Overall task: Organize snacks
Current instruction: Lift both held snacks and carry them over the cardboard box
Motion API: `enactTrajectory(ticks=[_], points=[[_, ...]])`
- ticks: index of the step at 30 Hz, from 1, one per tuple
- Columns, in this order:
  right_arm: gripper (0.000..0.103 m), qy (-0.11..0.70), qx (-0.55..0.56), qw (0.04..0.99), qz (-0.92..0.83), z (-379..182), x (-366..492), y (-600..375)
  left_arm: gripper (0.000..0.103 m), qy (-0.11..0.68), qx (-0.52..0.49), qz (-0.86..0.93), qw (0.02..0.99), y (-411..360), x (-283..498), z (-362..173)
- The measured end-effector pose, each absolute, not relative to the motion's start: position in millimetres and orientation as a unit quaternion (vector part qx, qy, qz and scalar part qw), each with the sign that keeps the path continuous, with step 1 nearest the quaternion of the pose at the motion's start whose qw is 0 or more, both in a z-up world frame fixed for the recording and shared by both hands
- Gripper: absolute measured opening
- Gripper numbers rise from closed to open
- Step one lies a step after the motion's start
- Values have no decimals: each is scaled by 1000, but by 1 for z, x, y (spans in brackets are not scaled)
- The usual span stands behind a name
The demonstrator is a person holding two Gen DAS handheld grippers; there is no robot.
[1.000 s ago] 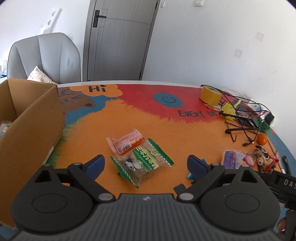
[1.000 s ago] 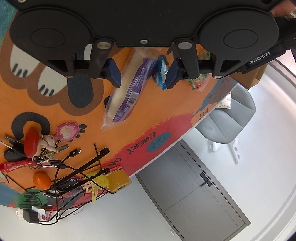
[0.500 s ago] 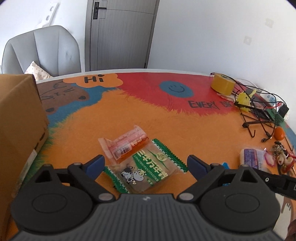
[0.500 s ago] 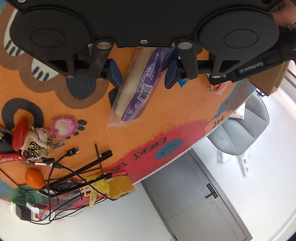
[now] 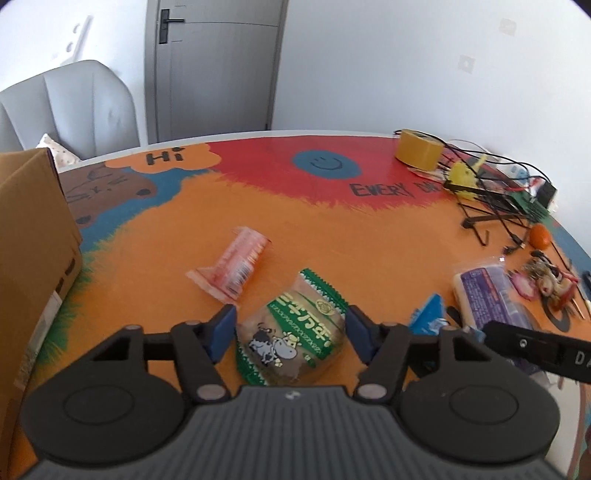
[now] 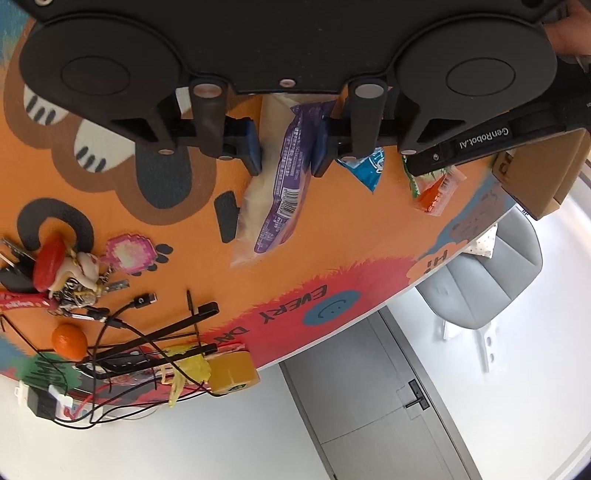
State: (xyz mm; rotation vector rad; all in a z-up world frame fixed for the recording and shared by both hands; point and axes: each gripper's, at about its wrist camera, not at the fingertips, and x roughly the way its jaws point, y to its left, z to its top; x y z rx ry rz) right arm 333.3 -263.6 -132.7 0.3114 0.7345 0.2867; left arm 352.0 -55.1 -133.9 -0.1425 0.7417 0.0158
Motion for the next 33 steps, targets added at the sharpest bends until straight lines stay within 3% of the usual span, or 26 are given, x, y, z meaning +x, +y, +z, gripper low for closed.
enactTrajectory(ticks=[12,33], points=[[30,329,170,918,142,-120,306,-271,53,356,-76,-19,931,-61,322,-126],[30,277,160,920,227,-70,291,-211,53,272,-96,18,957,-4,263,-42]])
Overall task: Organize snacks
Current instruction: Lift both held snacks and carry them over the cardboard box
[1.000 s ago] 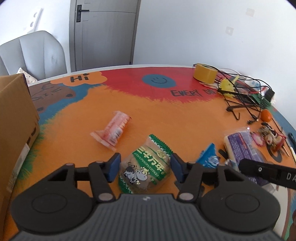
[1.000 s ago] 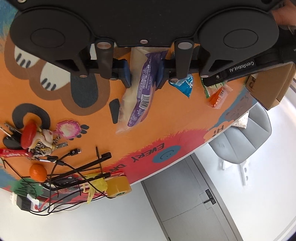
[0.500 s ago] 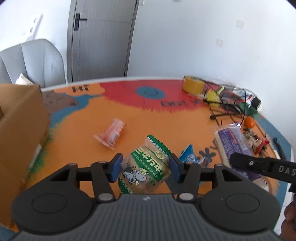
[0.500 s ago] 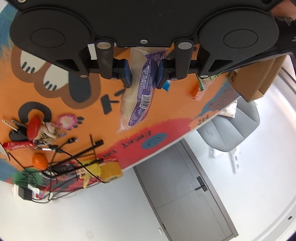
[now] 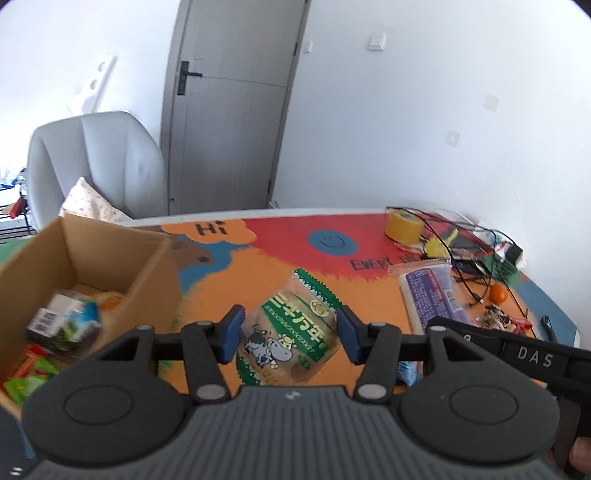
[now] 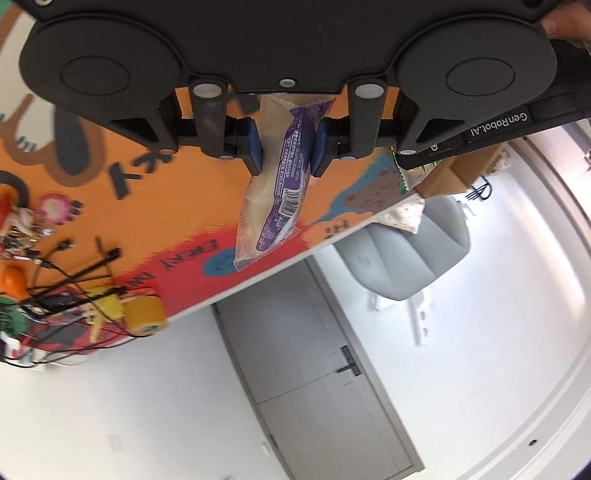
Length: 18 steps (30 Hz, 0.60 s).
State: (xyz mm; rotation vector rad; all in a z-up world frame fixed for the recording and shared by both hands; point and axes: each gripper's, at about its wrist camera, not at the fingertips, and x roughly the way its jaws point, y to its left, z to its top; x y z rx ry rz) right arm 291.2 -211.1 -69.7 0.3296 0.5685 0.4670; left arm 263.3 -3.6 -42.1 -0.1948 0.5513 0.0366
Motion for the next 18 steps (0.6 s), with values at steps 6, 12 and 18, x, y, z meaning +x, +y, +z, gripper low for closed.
enactTrajectory(ticks=[6,12,18], points=[[30,271,156,914,257,-59,289,-182,53,255,-102,41,961,24,250,-27],[30,271,162,905,286,-50,290,-157,53,243,-108,63,962,53,237,-17],[30,270,154,901,304,-46,287,-132,53,238,-120,83,960,79,225,-14]])
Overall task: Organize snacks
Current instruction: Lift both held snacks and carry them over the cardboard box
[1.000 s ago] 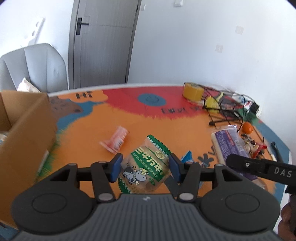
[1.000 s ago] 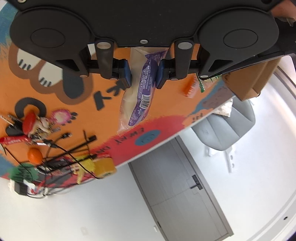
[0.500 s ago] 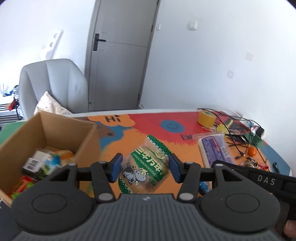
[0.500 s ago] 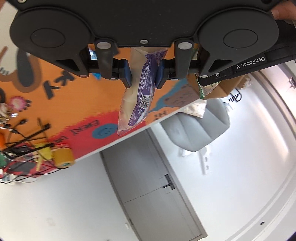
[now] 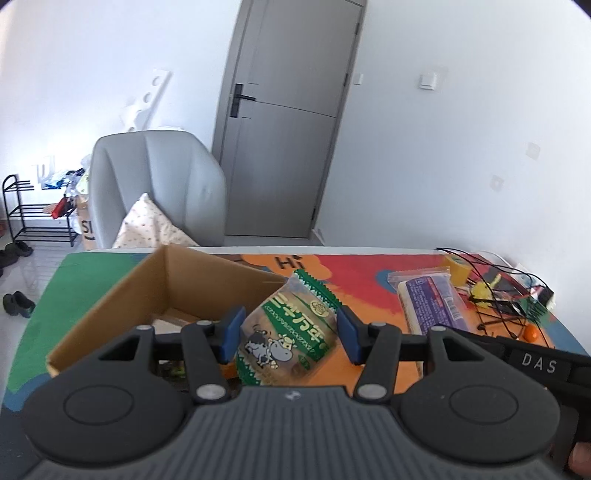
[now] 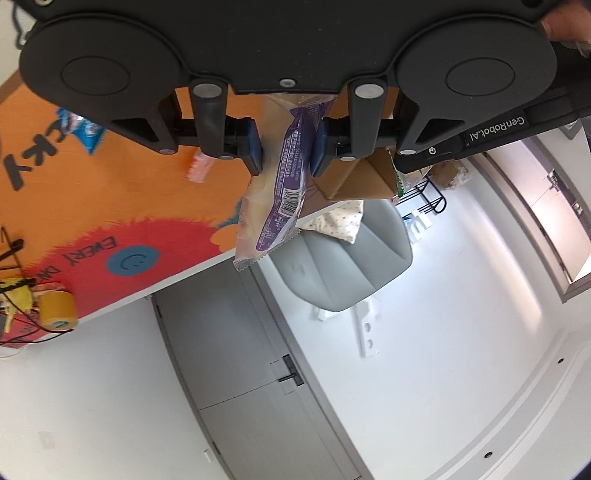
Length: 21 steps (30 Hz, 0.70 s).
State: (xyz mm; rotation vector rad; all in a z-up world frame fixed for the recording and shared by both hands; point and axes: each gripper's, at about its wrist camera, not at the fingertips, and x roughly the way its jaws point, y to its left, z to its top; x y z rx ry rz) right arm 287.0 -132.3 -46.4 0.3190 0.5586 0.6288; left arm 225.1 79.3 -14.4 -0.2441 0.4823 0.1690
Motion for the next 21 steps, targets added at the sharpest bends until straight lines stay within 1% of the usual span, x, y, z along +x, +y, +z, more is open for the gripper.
enactTrajectory(ticks=[12,17,21], points=[[30,276,139,891,332,-43,283,-93,54,232,-148,130,953,129,210,-18],[30,276,130,890,340,-41,282,-77,54,249,-160,128,947,139,212,-27],[30,275,124,889,345,-38,279,-65,61,264,-172,117,942,147,211,-32]])
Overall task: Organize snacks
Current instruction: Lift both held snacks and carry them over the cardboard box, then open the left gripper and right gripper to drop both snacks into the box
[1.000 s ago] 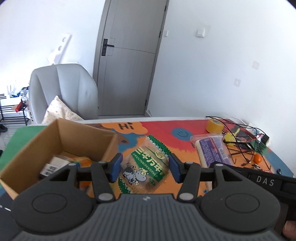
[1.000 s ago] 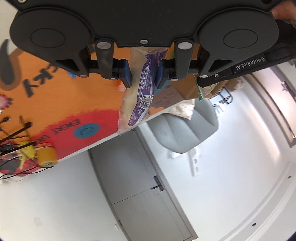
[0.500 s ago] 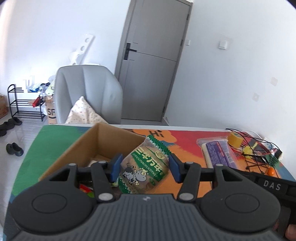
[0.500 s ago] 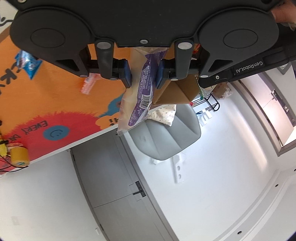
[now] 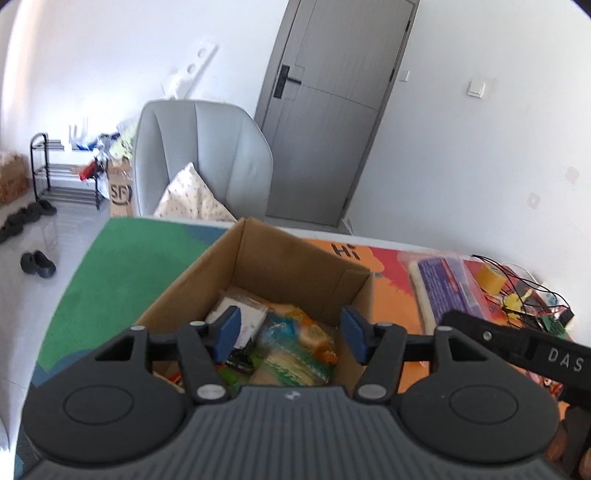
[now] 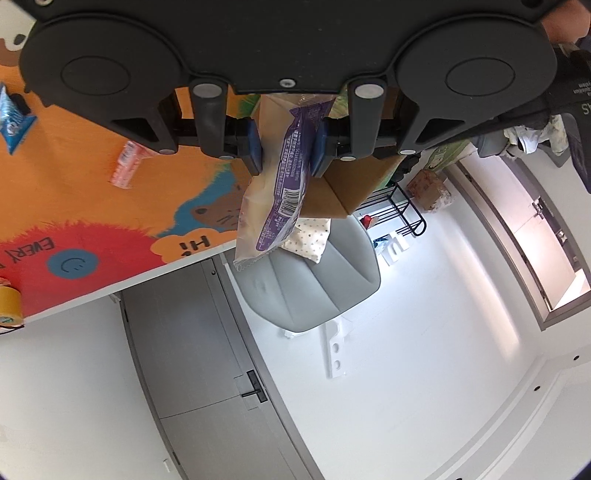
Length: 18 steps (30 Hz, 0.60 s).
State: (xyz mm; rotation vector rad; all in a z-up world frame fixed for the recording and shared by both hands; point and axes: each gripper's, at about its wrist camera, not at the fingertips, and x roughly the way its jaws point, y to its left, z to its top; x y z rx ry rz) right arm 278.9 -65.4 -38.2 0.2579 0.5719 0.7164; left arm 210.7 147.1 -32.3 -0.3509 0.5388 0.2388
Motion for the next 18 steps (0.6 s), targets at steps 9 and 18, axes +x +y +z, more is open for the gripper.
enactTrajectory(ticks=[9,18], points=[[30,276,114,884,359,-31,282,-32,71,249,-190,149,938,182,195,-24],[30,284,113,879,366,-29,289,3,74,256,-197,158,933,211,189,-24]])
